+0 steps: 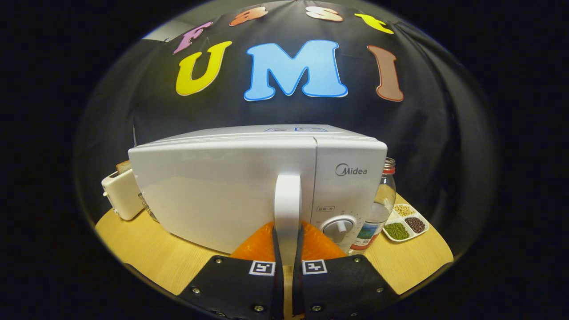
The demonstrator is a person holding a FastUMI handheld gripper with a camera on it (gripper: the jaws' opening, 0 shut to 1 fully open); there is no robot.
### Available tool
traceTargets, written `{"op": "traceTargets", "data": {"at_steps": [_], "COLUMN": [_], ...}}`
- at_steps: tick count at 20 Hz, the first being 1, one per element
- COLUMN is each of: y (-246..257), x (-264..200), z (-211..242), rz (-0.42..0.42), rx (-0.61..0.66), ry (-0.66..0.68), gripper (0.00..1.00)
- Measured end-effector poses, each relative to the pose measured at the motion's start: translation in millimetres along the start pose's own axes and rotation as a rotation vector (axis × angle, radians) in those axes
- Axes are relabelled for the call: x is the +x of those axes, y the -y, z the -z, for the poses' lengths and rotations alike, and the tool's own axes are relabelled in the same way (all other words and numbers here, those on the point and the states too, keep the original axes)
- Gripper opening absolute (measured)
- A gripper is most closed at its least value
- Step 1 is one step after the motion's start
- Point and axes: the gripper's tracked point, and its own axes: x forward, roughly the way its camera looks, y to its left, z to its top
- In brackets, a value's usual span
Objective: Open the microwave, put the food inside, and close the microwave door.
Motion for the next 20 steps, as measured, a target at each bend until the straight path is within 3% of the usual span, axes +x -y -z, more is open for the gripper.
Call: {"op": "traceTargets", "data": {"at_steps": [7,9,17,20], "y": [-3,-7,-47,-69], "x": [-7,-29,-101,-128], "z": [3,8,37,46], "rz": [0.017,0.017,-0.03,-0.072], "rx": [-0.014,-0.072,-0.011,-0.001], "ry": [-0.021,0.012,-0.043,-0.063], "gripper": [0.08,0.08,0.08,0.16]}}
